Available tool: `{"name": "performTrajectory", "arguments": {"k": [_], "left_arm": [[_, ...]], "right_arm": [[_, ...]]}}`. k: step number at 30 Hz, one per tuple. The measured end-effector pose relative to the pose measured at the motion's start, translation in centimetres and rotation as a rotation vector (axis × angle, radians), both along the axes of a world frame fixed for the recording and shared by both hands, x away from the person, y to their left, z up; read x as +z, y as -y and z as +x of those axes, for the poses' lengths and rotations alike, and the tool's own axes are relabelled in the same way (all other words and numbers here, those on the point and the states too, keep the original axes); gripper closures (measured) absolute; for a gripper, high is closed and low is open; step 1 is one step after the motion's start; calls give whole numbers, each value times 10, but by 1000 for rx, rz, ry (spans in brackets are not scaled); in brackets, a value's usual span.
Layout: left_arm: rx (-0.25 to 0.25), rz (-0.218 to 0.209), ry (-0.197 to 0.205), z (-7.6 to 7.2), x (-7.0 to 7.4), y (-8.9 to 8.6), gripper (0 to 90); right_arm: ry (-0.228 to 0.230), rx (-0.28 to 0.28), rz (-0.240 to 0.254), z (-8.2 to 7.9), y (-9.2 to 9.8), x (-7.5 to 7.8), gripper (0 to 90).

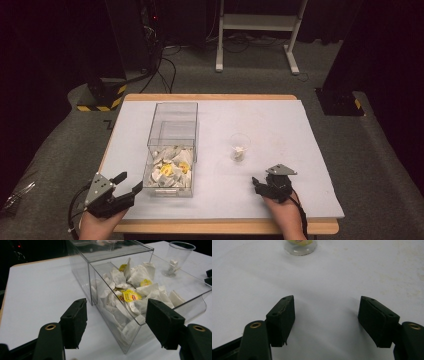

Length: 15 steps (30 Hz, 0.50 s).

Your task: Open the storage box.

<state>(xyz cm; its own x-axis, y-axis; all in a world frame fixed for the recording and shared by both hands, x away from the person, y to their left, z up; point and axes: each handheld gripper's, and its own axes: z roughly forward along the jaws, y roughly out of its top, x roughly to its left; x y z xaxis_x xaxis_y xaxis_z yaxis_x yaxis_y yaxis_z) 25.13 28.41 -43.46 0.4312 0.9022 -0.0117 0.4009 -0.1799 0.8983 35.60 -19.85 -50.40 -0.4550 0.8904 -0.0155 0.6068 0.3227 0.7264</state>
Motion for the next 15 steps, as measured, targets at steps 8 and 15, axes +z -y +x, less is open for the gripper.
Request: {"name": "performTrajectory", "arguments": {"k": [8,15], "left_arm": [[-32,30,-27,0,-11,8,327],[-91,-22,-72,5,-24,7,293]], "right_arm": [[-2,-3,-3,0,0,0,299],[-3,-2,-3,0,0,0,298]]}}
